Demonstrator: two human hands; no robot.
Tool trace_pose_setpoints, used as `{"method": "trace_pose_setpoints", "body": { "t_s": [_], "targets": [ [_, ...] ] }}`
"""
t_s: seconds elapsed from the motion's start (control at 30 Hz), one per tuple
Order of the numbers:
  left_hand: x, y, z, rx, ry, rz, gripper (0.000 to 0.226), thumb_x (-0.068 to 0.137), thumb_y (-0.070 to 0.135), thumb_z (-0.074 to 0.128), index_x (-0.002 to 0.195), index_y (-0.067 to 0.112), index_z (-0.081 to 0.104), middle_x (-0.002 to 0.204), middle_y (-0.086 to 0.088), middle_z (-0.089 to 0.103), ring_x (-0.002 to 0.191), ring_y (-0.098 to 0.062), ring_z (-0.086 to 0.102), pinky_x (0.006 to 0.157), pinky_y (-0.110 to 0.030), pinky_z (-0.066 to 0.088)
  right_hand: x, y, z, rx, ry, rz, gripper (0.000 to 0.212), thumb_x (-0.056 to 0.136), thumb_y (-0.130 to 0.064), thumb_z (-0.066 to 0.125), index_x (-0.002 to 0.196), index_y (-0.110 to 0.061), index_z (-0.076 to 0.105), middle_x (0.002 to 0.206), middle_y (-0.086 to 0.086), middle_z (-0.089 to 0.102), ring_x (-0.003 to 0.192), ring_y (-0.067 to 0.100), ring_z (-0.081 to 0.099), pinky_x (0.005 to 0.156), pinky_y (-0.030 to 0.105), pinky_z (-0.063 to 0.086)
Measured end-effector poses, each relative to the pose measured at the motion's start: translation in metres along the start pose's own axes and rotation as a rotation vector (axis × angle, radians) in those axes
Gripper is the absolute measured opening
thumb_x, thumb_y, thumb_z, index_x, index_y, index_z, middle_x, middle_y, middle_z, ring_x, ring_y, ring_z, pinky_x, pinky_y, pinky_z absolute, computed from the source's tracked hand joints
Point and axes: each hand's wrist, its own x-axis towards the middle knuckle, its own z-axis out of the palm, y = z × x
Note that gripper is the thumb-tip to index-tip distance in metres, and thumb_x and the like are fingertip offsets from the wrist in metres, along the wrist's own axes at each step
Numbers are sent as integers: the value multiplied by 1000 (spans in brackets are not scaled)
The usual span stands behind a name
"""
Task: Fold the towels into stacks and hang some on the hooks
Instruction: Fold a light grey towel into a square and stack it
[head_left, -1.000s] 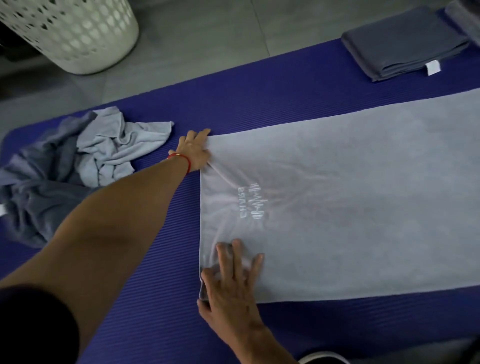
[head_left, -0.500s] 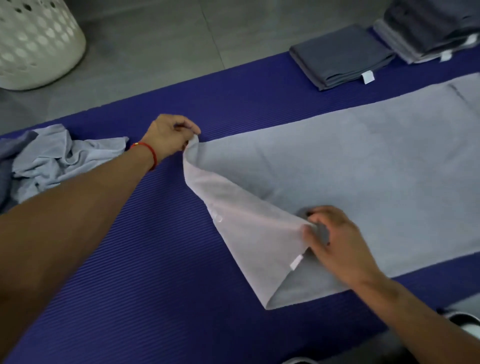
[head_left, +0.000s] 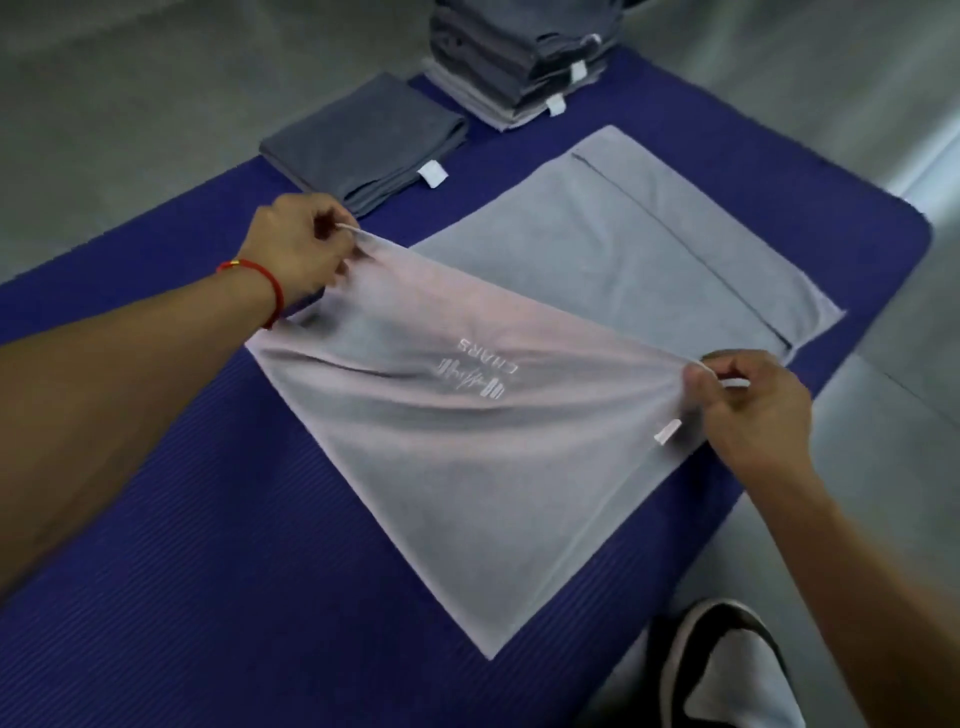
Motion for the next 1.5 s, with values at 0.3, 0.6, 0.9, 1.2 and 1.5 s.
{"method": "trace_pose_setpoints", "body": {
  "t_s": [0.3,0.6,0.9,1.2,1.5],
  "targets": [
    [139,144,143,142,67,193,19,98,15,46,102,15,64,99,-12,71,82,-27,68,70,-24,54,125,58,-23,-94,371,236,17,84,-35,59,75,-22,66,83,0,68,75,22,66,84,47,58],
    [246,214,236,296,100,304,27,98,18,47,114,11,68,120,-18,68,117,-34,59,98,-36,44,173,94,1,-108,545,426,35,97,-42,40,103,-16,62,119,11,58,111,32,55,105,47,32],
    [281,220,269,196,-27,100,22,92,14,57,105,16,75,113,-8,73,113,-25,64,97,-23,44,174,92,0,-154,510,383,31,102,-38,44,118,-18,63,120,12,54,112,32,52,103,47,31],
    [272,228,239,-9,-156,169,14,87,10,62,84,22,69,98,-6,72,87,-14,65,89,-33,58,171,82,-4,-186,459,352,26,97,-33,49,115,-15,56,118,13,53,105,33,52,99,50,34],
    [218,236,148,-119,-41,339,12,83,13,68,91,19,74,86,-6,72,76,-14,64,76,-32,57,168,81,-40,-85,144,265,12,101,-31,55,104,-20,55,124,11,48,101,26,52,108,57,38]
  ]
}}
